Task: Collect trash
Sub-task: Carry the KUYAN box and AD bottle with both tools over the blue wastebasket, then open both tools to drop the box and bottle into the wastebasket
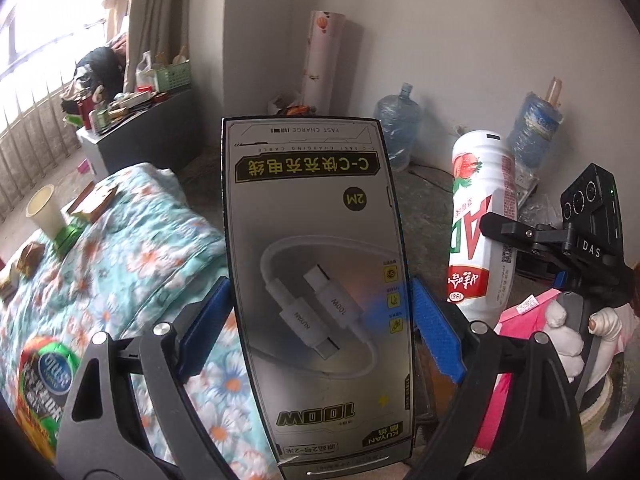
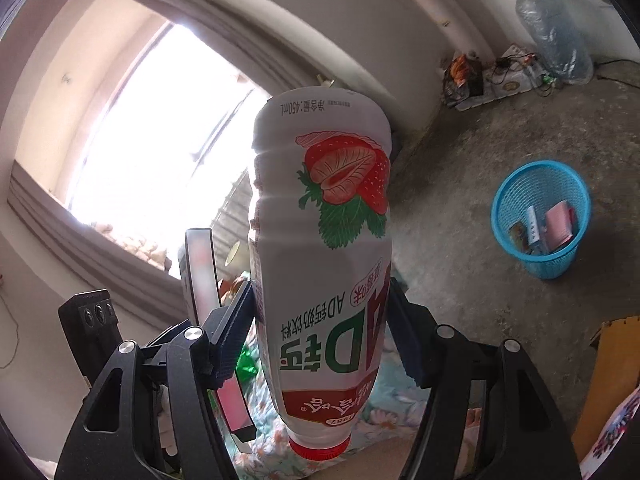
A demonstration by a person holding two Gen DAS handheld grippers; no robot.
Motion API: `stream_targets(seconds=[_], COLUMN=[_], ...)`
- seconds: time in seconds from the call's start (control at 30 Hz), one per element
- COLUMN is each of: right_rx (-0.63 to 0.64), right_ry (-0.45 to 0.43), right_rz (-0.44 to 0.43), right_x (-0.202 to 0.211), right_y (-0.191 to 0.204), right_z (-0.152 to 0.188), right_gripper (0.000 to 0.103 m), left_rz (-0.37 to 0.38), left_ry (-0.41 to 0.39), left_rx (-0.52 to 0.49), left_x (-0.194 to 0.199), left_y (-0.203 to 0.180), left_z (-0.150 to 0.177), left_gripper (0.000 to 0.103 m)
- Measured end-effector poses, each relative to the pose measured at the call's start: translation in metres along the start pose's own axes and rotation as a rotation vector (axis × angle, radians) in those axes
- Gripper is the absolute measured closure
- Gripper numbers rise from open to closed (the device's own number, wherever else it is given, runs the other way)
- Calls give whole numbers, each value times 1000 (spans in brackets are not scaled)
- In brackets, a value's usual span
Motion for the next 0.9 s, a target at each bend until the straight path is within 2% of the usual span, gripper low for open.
stream_targets(seconds=[0.1, 0.2, 0.37, 0.5, 0.7, 0.9], right_rx=[-62, -138, -267, -349, -468, -555], right_ry=[-79, -121, -129, -80, 31, 126], right_rz=[72, 116, 161, 171, 152, 154], right_x=[27, 45, 37, -8, -85, -153], right_y=[-40, -83, -148, -191, -261, -324], right_z=[-17, -25, -33, -36, -47, -66], right_gripper=[40, 40, 40, 40, 40, 40], left_rz=[54, 114, 170, 186, 157, 128], left_ry=[32, 92, 217, 334, 468, 529], left_rx=[-48, -99, -156, -175, -160, -112], left_x=[-34, -80, -165, -238, -344, -425], left_y=[-24, -49, -79, -98, -107, -100], left_z=[-27, -50, -73, -79, -95, -96], left_gripper=[19, 19, 19, 19, 19, 19])
Point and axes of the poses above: each gripper's, at about its wrist camera, not at the fingertips, and x roughly against the way its jaws point, y to its left, z to its underside, the point moved 9 cm from there along -x, roughly the way its jaws point, and after that the axes turned 7 degrees about y, right-handed, at the moved point
